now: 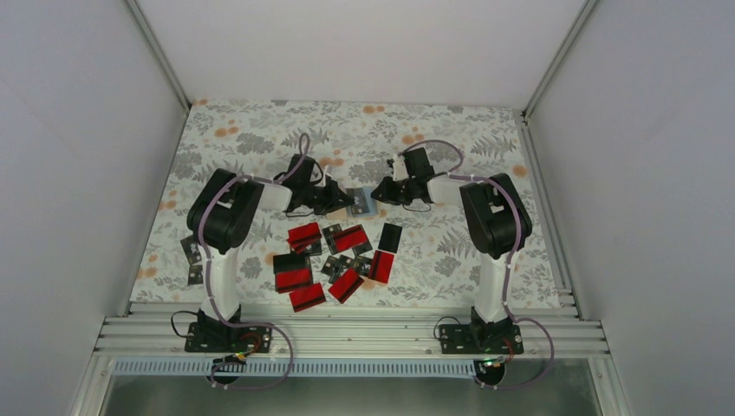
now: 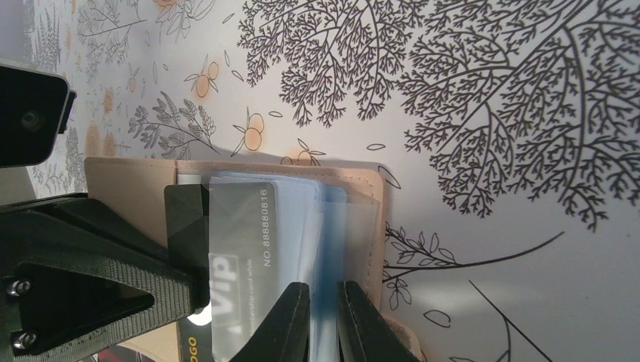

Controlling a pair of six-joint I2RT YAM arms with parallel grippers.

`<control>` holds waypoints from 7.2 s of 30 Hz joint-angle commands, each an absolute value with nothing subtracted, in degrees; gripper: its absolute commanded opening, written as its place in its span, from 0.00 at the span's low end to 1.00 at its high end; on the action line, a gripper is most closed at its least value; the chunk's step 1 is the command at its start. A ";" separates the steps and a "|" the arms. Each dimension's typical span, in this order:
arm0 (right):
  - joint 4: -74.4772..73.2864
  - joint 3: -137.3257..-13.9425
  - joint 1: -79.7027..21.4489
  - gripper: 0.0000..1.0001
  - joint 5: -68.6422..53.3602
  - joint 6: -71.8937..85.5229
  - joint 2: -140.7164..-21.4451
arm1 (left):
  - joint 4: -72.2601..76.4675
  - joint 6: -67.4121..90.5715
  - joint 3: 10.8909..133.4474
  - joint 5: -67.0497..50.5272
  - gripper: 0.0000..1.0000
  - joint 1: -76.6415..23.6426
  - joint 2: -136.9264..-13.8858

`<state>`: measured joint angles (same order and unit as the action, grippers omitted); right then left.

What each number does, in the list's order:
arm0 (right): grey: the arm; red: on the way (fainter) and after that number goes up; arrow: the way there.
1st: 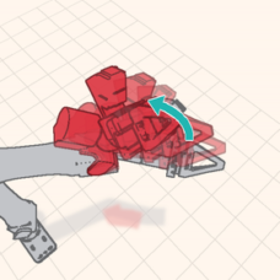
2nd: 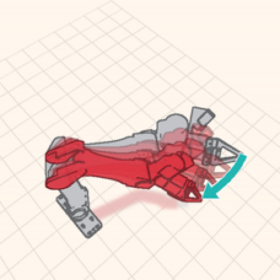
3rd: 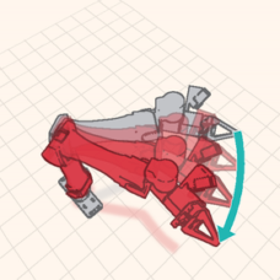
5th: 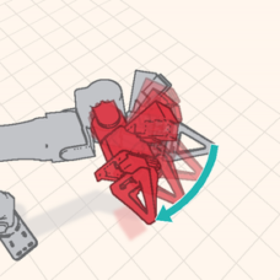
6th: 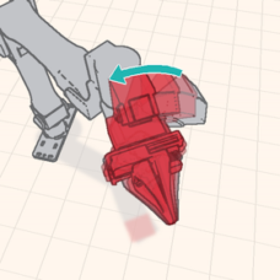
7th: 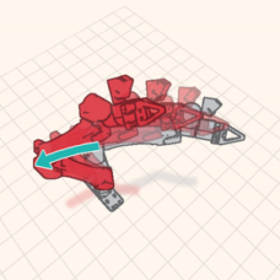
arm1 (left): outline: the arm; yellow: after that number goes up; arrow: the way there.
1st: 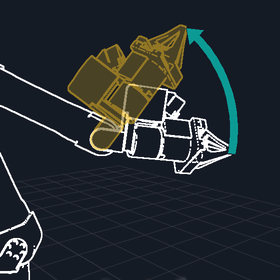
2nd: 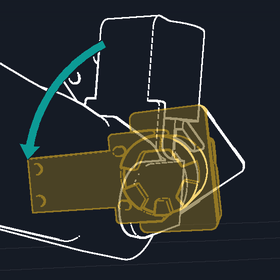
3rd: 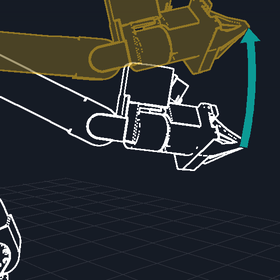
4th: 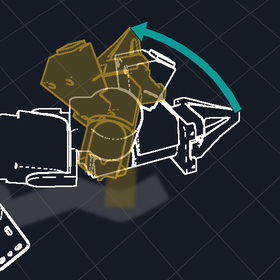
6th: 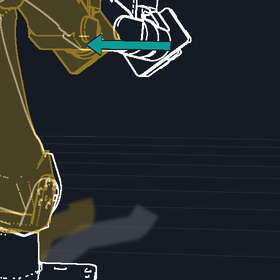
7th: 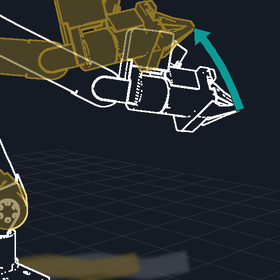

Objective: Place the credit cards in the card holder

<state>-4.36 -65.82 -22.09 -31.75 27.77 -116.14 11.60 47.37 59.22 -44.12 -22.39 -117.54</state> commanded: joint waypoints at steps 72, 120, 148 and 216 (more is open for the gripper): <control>-18.98 -66.17 -22.15 0.32 -29.12 23.34 -109.17 | -8.32 36.56 68.30 -30.87 0.60 -26.88 -112.77; -22.58 -74.13 -25.66 0.26 -28.26 29.06 -116.68 | -11.94 23.60 70.32 -22.82 0.02 -29.00 -117.13; -23.89 -71.41 -25.14 0.28 -23.90 27.93 -113.09 | -13.09 23.28 70.96 -21.46 0.02 -29.36 -119.63; -26.30 -81.57 -28.25 0.28 -31.29 27.25 -115.33 | -15.60 24.08 72.97 -20.48 0.02 -30.34 -115.48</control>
